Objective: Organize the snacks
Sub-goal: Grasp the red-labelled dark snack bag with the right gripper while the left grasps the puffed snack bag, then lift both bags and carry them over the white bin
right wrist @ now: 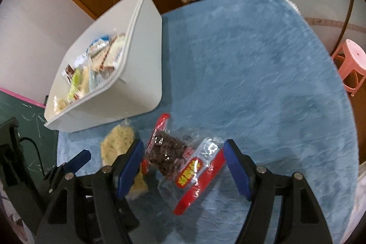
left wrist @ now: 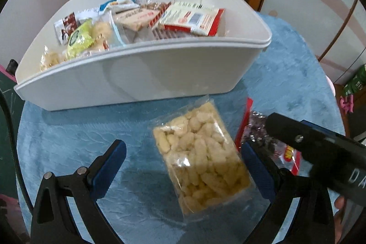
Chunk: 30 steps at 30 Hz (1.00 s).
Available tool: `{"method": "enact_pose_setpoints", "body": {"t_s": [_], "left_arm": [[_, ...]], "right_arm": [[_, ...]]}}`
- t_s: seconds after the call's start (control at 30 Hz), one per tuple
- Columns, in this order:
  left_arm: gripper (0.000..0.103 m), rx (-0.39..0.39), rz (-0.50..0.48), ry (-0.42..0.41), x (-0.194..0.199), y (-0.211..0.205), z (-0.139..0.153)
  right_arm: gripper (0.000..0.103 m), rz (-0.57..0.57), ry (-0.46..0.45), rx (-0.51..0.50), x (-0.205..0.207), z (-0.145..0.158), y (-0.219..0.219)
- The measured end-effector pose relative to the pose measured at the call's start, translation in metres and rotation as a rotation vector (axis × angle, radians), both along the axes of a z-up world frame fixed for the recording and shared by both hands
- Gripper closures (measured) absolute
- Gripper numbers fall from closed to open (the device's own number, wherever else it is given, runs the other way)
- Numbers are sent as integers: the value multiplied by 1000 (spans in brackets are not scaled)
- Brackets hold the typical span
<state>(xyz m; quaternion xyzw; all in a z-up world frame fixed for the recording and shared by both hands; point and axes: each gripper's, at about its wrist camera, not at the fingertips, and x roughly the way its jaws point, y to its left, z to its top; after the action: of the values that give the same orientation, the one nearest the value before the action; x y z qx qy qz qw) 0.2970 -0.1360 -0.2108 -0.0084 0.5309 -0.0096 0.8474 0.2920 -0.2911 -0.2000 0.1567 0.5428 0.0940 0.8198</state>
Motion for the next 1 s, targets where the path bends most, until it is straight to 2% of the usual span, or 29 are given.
{"method": "enact_pose_setpoints", "body": {"t_s": [0.33,0.5,0.57,0.63,0.73,0.8,1.0], "left_arm": [[3,-97,43,23,-10,12,-16],[23,-129,11,16,-18,15,-17],[40,-152,-6,11,-23,15,-15],[40,-149,-7,10,-26,14,-13],[41,-163,-3,11,-34,25,-11],[41,-168,6,13,-38,36,-9],[42,-112,20,4,-63,62,-1]], "right_arm": [[30,-19,20,-168,12,-12,29],[29,28,26,-246,15,-14,45],[29,36,30,-263,16,-15,47],[30,35,24,-264,15,-15,48],[43,50,13,-240,9,-14,48],[61,72,7,-223,1,-12,46],[63,87,-4,-172,-29,-11,35]]}}
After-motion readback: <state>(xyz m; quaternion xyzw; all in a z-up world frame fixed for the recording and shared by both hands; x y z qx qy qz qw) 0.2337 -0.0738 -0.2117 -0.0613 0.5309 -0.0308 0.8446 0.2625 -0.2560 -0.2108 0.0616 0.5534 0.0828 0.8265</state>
